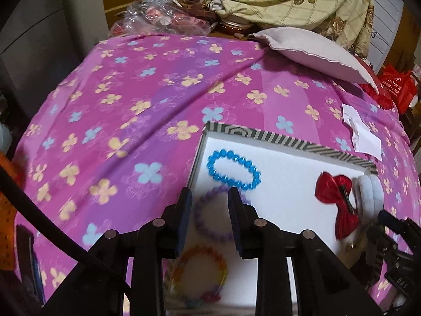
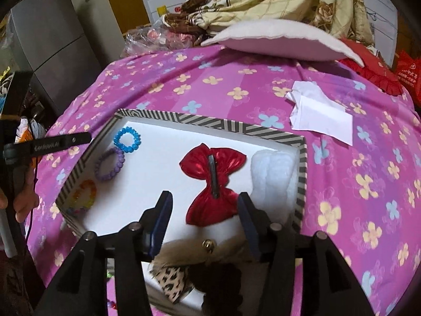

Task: Organize jewelry
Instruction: 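Withdraw both tools from the box over the remaining jewelry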

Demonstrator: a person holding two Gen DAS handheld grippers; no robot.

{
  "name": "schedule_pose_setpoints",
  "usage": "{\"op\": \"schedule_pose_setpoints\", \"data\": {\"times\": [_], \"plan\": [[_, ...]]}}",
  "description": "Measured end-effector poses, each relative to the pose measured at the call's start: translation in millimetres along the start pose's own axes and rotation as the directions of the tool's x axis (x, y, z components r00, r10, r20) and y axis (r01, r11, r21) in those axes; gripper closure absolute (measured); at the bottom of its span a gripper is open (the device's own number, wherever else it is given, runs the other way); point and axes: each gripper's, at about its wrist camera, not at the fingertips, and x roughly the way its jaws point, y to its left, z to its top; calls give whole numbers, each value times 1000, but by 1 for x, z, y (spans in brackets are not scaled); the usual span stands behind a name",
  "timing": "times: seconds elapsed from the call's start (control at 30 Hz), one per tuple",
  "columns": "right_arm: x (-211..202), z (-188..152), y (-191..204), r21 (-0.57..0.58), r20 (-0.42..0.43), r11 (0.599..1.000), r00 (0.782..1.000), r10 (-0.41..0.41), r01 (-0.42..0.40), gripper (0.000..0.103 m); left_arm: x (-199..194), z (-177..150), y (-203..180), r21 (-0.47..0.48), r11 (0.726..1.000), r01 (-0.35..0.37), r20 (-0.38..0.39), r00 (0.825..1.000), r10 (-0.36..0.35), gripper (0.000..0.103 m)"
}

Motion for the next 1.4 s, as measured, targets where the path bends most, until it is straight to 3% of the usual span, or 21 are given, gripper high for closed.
{"op": "schedule_pose_setpoints", "data": {"times": [0.8, 1.4], "plan": [[-85, -71, 55, -41, 79, 998, 996, 43, -40, 43, -101, -105, 31, -44, 997, -70, 111, 991, 75, 71], [-117, -125, 75, -55, 100, 997, 993, 62, -57, 38, -124, -164, 18, -66, 996, -66, 131, 989, 74, 71]]}}
